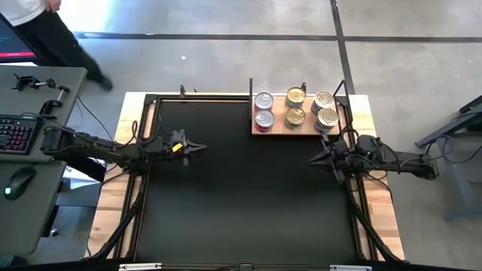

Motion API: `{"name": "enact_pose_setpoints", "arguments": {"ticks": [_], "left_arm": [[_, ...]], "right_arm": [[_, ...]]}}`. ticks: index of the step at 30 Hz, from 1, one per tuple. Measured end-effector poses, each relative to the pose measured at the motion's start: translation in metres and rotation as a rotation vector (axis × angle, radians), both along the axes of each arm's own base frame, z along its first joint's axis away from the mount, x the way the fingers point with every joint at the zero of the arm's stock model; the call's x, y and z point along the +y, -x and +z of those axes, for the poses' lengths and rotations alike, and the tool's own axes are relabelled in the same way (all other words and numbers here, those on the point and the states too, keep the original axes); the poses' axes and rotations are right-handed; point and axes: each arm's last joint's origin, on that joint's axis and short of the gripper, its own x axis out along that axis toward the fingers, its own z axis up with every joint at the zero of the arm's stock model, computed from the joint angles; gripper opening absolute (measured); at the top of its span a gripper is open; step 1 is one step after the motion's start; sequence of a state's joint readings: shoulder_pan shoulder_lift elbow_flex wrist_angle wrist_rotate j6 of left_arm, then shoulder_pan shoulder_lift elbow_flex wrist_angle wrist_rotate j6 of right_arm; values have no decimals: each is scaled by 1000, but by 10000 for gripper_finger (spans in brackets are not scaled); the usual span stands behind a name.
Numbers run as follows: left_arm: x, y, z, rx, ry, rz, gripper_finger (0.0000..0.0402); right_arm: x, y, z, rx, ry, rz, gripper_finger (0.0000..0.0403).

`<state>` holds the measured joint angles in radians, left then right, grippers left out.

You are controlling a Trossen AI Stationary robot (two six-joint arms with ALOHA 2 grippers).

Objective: Stack canned seafood by type on shelf
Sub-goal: Return to Home Position

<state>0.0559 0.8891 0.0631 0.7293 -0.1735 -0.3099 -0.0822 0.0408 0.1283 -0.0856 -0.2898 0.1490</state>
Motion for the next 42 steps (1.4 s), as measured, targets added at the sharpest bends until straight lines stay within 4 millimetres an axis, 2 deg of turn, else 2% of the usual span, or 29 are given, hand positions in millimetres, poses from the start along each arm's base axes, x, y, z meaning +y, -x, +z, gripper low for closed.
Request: {"name": "enact_pose_setpoints", "arguments": {"ticks": [5, 10, 16, 20, 36, 42], "left_arm": [[-1, 12, -9, 7, -4, -17, 0], [-4, 14, -3, -29, -82, -122, 0], [-7, 22, 8, -93, -152, -222, 0], [-7, 30, 9, -79, -150, -220, 0], [-10, 62, 12, -125, -201, -225, 0], [-10, 62, 9, -96, -190, -227, 0]], "right_arm": [[1, 3, 2, -51, 38, 39, 2], [2, 3, 0, -50, 48, 62, 2], [2, -1, -13, -39, 54, 66, 0], [2, -2, -19, -26, 56, 73, 0], [3, -2, -20, -30, 119, 116, 0], [1, -2, -20, -27, 122, 104, 0]]}}
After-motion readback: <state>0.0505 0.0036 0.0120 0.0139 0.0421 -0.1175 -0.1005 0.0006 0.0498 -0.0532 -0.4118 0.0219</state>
